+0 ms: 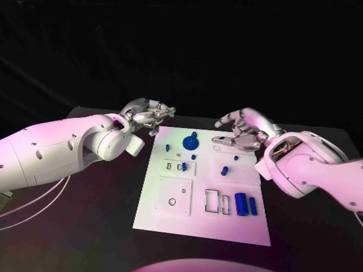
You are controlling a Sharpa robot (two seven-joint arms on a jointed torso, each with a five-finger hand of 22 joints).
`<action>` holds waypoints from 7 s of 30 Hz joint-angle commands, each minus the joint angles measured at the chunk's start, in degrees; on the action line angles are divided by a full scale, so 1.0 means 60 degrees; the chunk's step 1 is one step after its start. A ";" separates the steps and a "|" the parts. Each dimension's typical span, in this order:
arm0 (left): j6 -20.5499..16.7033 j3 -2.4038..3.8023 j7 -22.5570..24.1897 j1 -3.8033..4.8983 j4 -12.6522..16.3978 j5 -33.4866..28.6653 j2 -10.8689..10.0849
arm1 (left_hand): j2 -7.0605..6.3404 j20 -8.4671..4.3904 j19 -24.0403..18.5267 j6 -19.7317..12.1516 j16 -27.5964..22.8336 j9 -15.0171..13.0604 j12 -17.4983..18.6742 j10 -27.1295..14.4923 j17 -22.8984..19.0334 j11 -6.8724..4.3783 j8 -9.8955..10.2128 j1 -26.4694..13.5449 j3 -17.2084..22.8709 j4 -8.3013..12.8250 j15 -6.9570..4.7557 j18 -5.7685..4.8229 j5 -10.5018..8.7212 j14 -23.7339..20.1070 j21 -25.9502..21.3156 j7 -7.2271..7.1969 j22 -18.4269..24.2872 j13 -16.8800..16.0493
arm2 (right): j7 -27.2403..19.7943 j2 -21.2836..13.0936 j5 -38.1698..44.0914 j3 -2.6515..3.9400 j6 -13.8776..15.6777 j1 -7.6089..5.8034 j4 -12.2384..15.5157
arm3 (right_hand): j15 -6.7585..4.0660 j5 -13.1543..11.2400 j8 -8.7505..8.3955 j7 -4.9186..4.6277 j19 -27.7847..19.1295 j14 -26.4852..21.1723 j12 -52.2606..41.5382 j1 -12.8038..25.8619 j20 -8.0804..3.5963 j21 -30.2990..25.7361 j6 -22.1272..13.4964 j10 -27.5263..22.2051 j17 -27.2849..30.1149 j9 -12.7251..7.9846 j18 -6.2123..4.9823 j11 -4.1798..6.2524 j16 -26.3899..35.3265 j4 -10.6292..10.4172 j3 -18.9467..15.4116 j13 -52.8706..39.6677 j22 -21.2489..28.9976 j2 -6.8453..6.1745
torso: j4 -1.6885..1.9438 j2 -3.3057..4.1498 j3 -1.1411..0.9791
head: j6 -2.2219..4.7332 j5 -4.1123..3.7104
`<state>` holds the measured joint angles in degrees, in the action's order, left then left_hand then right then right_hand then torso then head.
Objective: Assemble the parts on the task board
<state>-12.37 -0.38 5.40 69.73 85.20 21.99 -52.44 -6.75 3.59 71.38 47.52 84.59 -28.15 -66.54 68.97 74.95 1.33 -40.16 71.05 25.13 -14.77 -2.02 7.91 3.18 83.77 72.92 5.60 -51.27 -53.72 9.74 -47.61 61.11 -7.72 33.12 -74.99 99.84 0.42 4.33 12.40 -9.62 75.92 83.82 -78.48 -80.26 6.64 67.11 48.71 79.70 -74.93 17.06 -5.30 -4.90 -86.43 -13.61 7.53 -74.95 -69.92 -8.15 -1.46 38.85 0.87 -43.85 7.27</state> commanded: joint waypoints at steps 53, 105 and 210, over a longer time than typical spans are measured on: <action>0.4936 -0.0502 -0.5803 0.0487 -0.1202 0.6276 0.2478 | 0.0326 -0.0097 0.0598 -0.0158 0.0376 -0.0858 -0.1248 0.0851 0.1521 -0.0124 -0.0486 -0.2529 -0.1321 -0.0340 -0.0143 -0.0390 -0.0027 0.0718 0.0885 -0.0152 -0.1542 -0.1653 | 0.0319 -0.0581 -0.3396 -0.0008 -0.0354 -0.0499 -0.1257 | 0.0042 0.0021 0.0130 -0.0038 -0.0290 0.0560 0.0375 0.0097 0.0003 -0.0520 -0.0129 -0.0395 -0.0673 0.0028 -0.0198 -0.0013 0.0219 -0.0304 -0.0116 -0.0040 0.0386 0.0048 | -0.0010 -0.0120 -0.0160 | -0.0430 -0.0022; 0.4942 -0.0617 -0.5778 0.0466 -0.1222 0.5842 0.2526 | 0.0896 -0.0067 0.0453 -0.0366 0.0328 -0.1407 -0.1143 0.0692 0.1459 -0.0139 -0.0628 -0.0866 -0.0839 -0.0256 -0.0146 -0.0357 -0.0016 0.0680 0.0808 -0.0171 -0.1411 -0.1523 | 0.0571 -0.0378 -0.3301 -0.0034 -0.0583 -0.0414 -0.1521 | 0.0047 0.0022 0.0214 -0.0045 -0.0436 0.0493 0.0554 0.0083 0.0011 -0.0819 -0.0195 -0.0571 -0.0474 0.0051 -0.0249 -0.0020 0.0343 -0.0424 -0.0142 0.0147 0.0601 0.0112 | -0.0043 0.0006 -0.0164 | -0.0448 0.0019; 0.4070 -0.0545 -0.5783 0.0231 -0.0349 0.8129 0.2053 | -0.0360 -0.0248 0.0757 -0.0197 0.0510 -0.2885 -0.0981 0.0997 0.1800 -0.0433 -0.1674 -0.1445 0.4873 0.1830 -0.0400 -0.0444 -0.0012 0.0826 0.1055 -0.0474 -0.1992 -0.1160 | 0.0435 -0.0455 -0.3021 -0.0039 -0.0992 -0.0297 -0.1609 | 0.0069 0.0024 0.0403 -0.0060 -0.0736 0.0395 0.0752 0.0329 0.0031 -0.1449 -0.0324 -0.0812 -0.0205 0.0093 -0.0358 -0.0040 0.0517 -0.0450 -0.0260 0.0387 0.1047 0.0331 | -0.0047 0.0002 -0.0148 | -0.0680 0.0109</action>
<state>10.95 -3.62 -29.25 71.20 83.10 69.72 -40.30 -9.07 2.05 75.57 44.08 87.42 -40.04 -72.18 74.58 74.92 -1.24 -49.90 62.86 46.74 -11.22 -3.99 6.19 2.89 84.05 78.93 4.99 -63.15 -60.59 13.02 -50.32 42.36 -7.96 27.00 -76.79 90.08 0.41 4.33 14.63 -10.03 71.92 83.83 -74.33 -78.05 6.76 58.80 47.07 75.11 -74.91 17.53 -7.08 -5.21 -83.55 -16.52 6.02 -72.66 -63.72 -6.41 -1.75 38.84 -0.05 -47.90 7.95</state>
